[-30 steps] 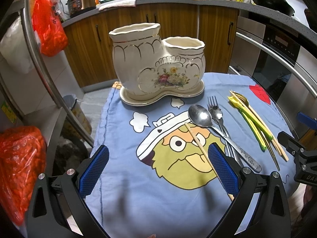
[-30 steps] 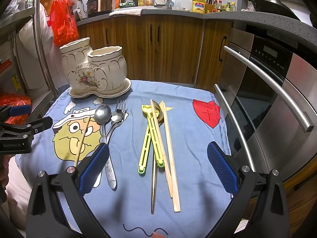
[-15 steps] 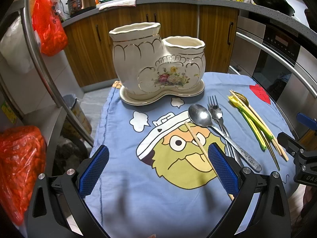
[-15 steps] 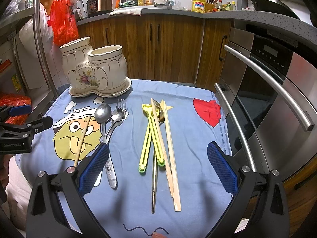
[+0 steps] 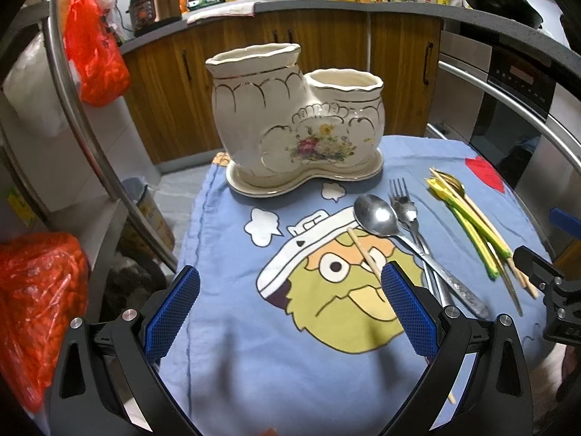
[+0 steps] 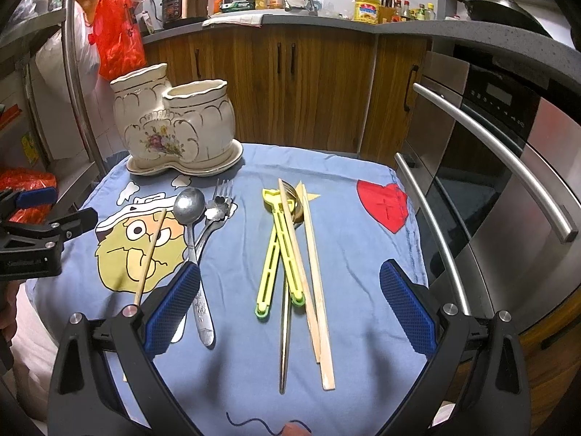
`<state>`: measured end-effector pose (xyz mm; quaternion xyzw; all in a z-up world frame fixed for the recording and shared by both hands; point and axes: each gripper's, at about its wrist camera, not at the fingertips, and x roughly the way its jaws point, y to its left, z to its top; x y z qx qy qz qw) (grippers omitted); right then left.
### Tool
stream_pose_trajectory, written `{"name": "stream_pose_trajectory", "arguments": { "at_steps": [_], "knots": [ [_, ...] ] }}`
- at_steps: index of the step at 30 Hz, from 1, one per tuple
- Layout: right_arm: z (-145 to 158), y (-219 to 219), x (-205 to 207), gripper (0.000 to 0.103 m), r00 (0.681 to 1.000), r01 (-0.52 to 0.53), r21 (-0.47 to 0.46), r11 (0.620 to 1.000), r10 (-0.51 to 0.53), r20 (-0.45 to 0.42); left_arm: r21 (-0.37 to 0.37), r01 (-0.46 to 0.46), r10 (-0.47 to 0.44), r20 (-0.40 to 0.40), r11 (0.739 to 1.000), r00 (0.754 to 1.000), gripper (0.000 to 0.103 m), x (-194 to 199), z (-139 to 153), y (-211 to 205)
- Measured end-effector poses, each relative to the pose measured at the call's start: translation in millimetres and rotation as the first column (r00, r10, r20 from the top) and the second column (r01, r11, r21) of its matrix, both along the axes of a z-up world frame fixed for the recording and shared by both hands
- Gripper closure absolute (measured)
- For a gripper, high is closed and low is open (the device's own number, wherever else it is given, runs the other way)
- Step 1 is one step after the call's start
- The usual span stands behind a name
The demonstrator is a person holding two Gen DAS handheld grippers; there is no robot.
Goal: Organize utensils
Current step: 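Lower the right gripper onto the silver spoon handle and close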
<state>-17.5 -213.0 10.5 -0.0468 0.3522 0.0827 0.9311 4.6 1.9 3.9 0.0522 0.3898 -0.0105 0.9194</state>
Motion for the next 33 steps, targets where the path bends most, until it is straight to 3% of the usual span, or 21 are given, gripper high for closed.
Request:
{"name": "stream_pose_trajectory", "arguments": {
  "at_steps": [6, 11, 17, 19, 24, 33],
  "knots": [
    [-7.7, 17.2, 12.3, 0.005, 0.996, -0.087, -0.026, 0.996, 0.087, -0.011, -0.063, 0.019, -0.019, 0.002, 0.998, 1.0, 0.004, 7.0, -8.9, 9.3],
    [-16.1, 32.1, 25.5, 0.009, 0.988, -0.152, -0.024, 0.988, 0.151, -0.037, -0.036, 0.045, -0.045, -0.012, 0.998, 0.999, 0.005, 9.7, -14.1, 10.0],
    [-22.2, 55.7, 38.5, 0.035, 0.968, -0.243, -0.031, 0.97, 0.24, -0.073, -0.069, 0.066, -0.07, -0.061, 0.995, 0.996, 0.005, 14.2, -18.3, 16.4],
    [-24.8, 62.1, 44.7, 0.053, 0.96, -0.269, -0.028, 0.963, 0.265, -0.094, -0.087, 0.065, -0.07, -0.062, 0.994, 0.996, 0.005, 15.8, -18.3, 22.2],
    [-28.2, 72.6, 58.4, 0.078, 0.94, -0.315, 0.002, 0.949, 0.313, -0.135, -0.095, 0.067, -0.074, -0.066, 0.993, 0.995, 0.006, 17.6, -19.2, 29.8],
    [-40.2, 95.3, 71.7, 0.084, 0.917, -0.363, -0.044, 0.931, 0.349, -0.194, -0.094, 0.075, -0.081, -0.063, 0.993, 0.995, 0.006, 20.0, -22.9, 33.8]
  ]
}}
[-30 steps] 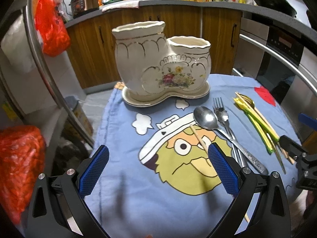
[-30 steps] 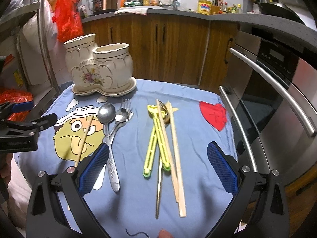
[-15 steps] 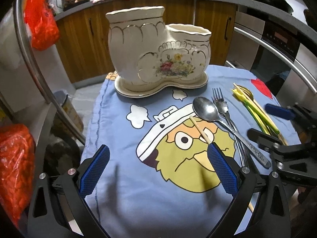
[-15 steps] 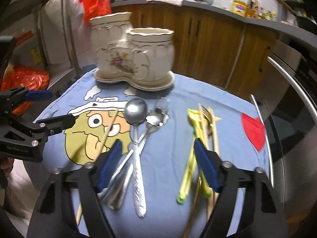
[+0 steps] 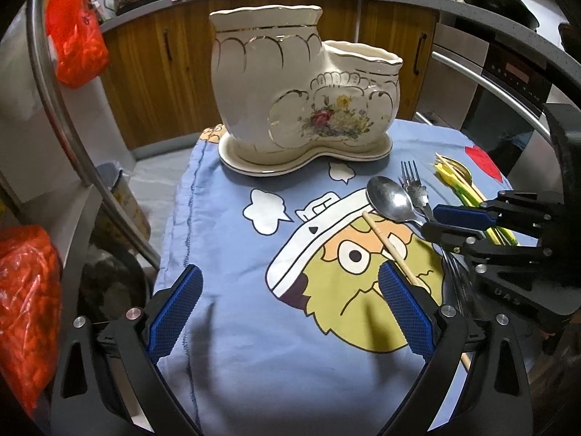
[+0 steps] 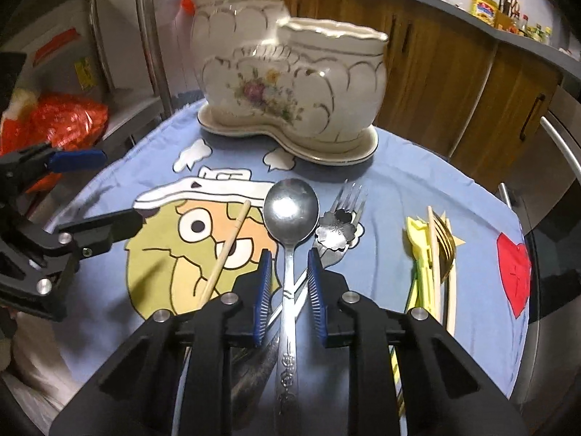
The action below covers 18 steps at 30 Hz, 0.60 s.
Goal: Organize utensils
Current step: 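Lower the right gripper onto the silver spoon handle and close, then grasp the wooden chopstick with the left gripper while the right gripper lifts the spoon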
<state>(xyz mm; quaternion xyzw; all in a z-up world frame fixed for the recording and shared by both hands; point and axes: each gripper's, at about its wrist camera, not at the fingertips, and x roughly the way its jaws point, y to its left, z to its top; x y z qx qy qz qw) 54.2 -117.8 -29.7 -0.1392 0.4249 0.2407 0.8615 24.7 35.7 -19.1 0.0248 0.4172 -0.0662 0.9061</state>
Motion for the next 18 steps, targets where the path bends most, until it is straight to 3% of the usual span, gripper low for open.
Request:
{"name": "stream_pose_trajectory", "arguments": {
  "at_steps": [6, 9, 14, 18],
  "knots": [
    [-5.4, 9.4, 5.5, 0.094, 1.0, -0.018, -0.044, 0.999, 0.018, -0.001, -0.001, 0.006, -0.006, 0.003, 1.0, 1.0, 0.006, -0.6, -0.6, -0.6],
    [-6.8, 11.2, 4.7, 0.095, 1.0, -0.025, -0.053, 0.998, 0.025, 0.009, 0.002, 0.012, -0.012, 0.008, 1.0, 1.0, 0.006, -1.6, 0.0, -2.4],
    [-6.7, 3.7, 4.4, 0.098, 1.0, -0.011, 0.004, 1.0, 0.011, -0.001, 0.007, 0.03, -0.03, -0.001, 1.0, 1.0, 0.007, -1.6, -0.8, -8.9],
    [9.5, -13.6, 0.5, 0.097, 1.0, 0.014, 0.112, 0.994, -0.015, 0.011, -0.009, 0.048, -0.048, -0.018, 0.999, 0.999, 0.007, -2.3, -0.5, -15.9]
  ]
}}
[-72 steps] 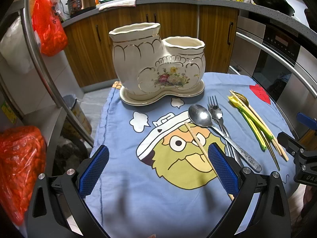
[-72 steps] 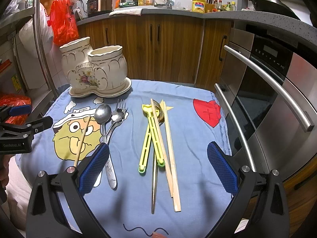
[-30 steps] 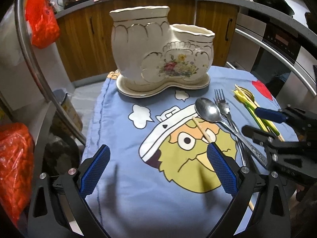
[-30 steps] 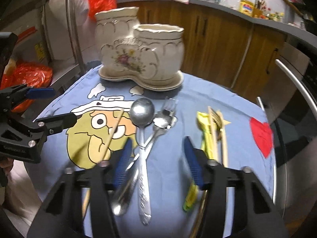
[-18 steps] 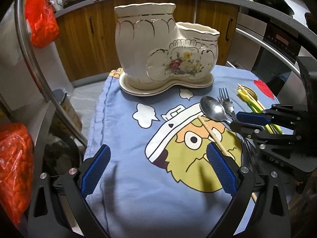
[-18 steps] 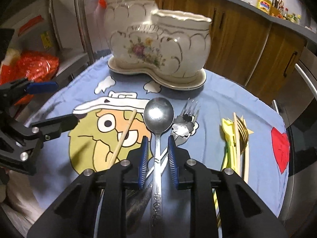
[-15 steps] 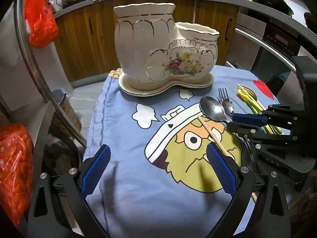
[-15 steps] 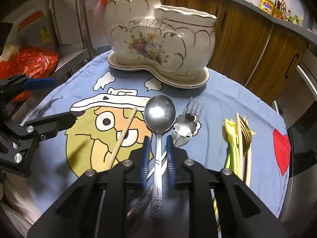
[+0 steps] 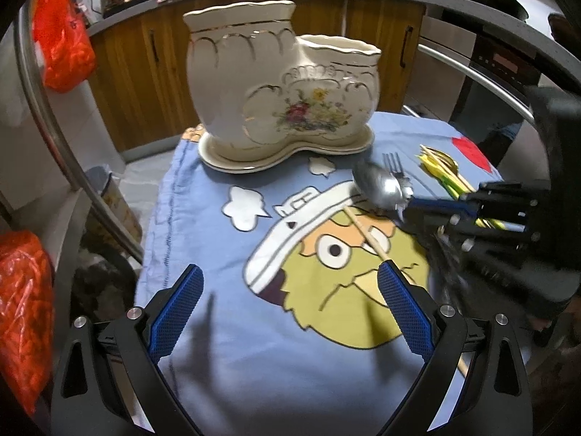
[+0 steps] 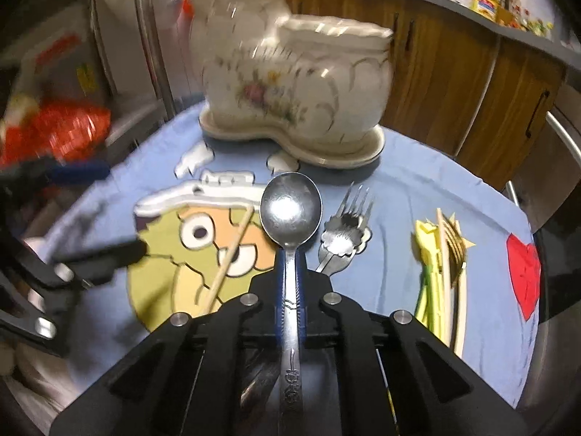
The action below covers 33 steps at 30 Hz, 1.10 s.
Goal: Organize utensils
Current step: 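Grasp the wooden chopstick with the left gripper while the right gripper lifts the spoon, then carry the chopstick and spoon up over the ceramic holder cups with both grippers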
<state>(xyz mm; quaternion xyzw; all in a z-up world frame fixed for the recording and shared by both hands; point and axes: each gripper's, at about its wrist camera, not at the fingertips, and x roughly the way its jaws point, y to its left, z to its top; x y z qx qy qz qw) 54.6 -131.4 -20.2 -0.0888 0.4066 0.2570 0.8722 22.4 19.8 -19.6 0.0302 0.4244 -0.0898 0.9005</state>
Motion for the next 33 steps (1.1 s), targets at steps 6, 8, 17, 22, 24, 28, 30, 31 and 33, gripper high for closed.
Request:
{"name": "stream_pose_trajectory", "arguments": {
  "at_steps": [6, 8, 17, 22, 24, 28, 30, 31, 33],
  "knots": [
    [24.5, -26.7, -9.4, 0.097, 0.998, 0.04, 0.094, 0.995, -0.043, 0.038, -0.075, 0.037, -0.041, -0.062, 0.996, 0.997, 0.02, -3.6, -1.2, -21.4],
    [30.1, -32.1, -11.9, 0.097, 0.998, 0.044, 0.101, 0.994, -0.049, 0.05, -0.075, 0.044, -0.051, -0.098, 0.996, 0.994, 0.034, -3.7, -4.7, -30.3],
    [43.3, -50.0, -29.3, 0.097, 0.993, 0.05, 0.13, 0.99, -0.063, 0.096, -0.085, 0.067, -0.083, -0.196, 0.994, 0.977, 0.064, -8.0, -16.5, -70.4],
    [47.6, -57.8, -35.0, 0.097, 0.992, 0.052, 0.148, 0.988, -0.069, 0.108, -0.014, 0.039, -0.041, -0.178, 0.999, 0.983, 0.091, -5.6, -17.8, -78.2],
    [48.5, -59.6, -35.9, 0.098, 0.991, 0.053, 0.152, 0.987, -0.071, 0.11, -0.005, 0.038, -0.038, -0.168, 0.999, 0.985, 0.092, -4.9, -18.6, -78.7],
    [52.8, -64.4, -39.6, 0.098, 0.99, 0.06, 0.17, 0.984, -0.08, 0.116, 0.004, 0.052, -0.05, -0.152, 0.999, 0.987, 0.094, -4.2, -17.1, -78.9],
    [56.2, -67.2, -41.7, 0.098, 0.989, 0.06, 0.181, 0.982, -0.083, 0.124, -0.023, 0.057, -0.059, -0.156, 0.998, 0.986, 0.096, -3.1, -16.4, -73.4],
    [57.5, -68.1, -42.5, 0.097, 0.988, 0.061, 0.183, 0.981, -0.085, 0.128, -0.045, 0.058, -0.064, -0.158, 0.997, 0.985, 0.097, -2.7, -15.7, -70.8],
    [60.8, -70.0, -44.4, 0.098, 0.986, 0.064, 0.19, 0.98, -0.091, 0.138, -0.082, 0.062, -0.074, -0.152, 0.995, 0.986, 0.098, -4.5, -13.2, -67.3]
  ]
}}
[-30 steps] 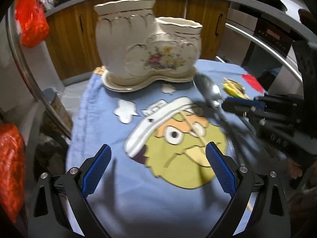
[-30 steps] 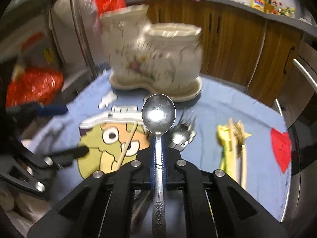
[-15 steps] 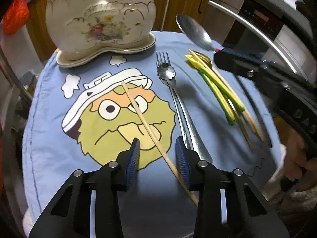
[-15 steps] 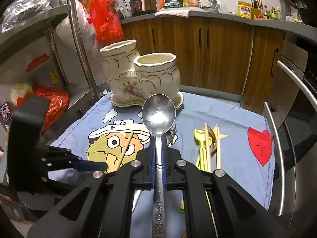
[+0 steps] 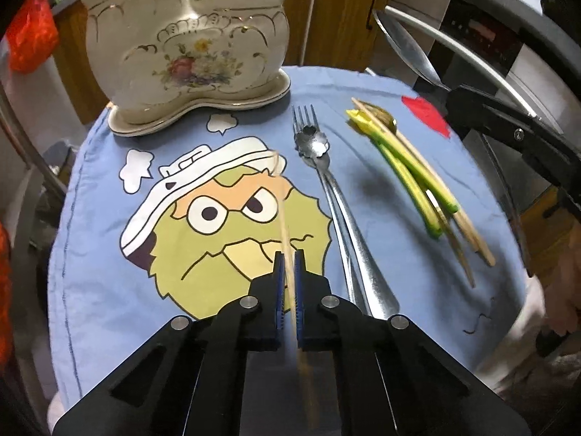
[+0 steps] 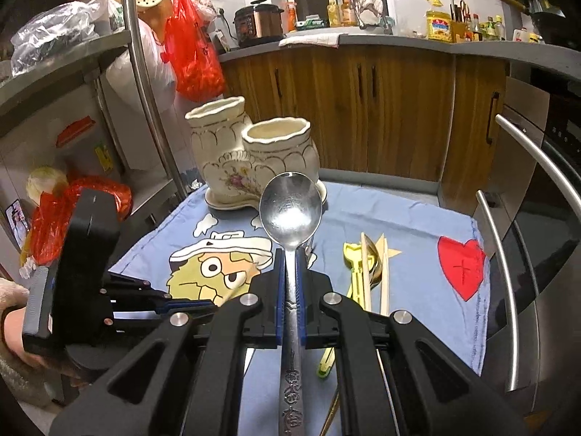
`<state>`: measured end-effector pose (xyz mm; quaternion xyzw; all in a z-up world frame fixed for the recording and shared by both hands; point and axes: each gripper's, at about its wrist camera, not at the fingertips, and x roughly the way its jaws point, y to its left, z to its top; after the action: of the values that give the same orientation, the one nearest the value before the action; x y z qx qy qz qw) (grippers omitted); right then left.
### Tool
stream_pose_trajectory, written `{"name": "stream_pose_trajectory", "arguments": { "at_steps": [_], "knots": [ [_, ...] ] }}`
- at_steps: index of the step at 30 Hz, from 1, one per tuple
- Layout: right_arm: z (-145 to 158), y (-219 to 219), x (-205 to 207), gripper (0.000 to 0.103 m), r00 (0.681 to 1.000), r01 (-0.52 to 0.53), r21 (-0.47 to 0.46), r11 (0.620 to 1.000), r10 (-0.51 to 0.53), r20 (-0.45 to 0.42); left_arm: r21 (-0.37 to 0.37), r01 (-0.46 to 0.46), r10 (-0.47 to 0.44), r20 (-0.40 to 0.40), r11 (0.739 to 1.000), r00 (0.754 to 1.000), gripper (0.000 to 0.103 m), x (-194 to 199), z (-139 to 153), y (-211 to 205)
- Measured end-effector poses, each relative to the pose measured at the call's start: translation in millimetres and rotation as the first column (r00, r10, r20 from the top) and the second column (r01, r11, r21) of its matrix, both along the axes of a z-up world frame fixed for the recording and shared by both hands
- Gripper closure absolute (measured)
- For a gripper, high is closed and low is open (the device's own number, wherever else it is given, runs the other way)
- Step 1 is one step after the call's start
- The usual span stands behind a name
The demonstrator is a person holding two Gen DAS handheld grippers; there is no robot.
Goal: Organize utensils
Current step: 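Carry the chopstick and spoon up over the ceramic holder cups with both grippers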
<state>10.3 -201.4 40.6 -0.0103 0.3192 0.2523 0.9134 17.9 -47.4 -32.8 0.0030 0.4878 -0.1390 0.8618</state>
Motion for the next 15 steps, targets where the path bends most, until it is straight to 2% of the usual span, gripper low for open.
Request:
{"name": "stream_pose_trajectory", "arguments": {
  "at_steps": [10, 15],
  "knots": [
    [22.2, -0.4, 3.2, 0.098, 0.999, 0.023, 0.04, 0.999, -0.024, 0.041, -0.062, 0.031, -0.023, 0.114, 0.998, 0.993, 0.098, -4.2, 32.4, 21.3],
    [40.3, 5.1, 16.7, 0.097, 0.998, 0.021, 0.069, 0.997, -0.025, 0.057, -0.073, 0.045, -0.03, 0.197, 0.996, 0.98, 0.098, -9.9, 61.6, 34.2]
  ]
}}
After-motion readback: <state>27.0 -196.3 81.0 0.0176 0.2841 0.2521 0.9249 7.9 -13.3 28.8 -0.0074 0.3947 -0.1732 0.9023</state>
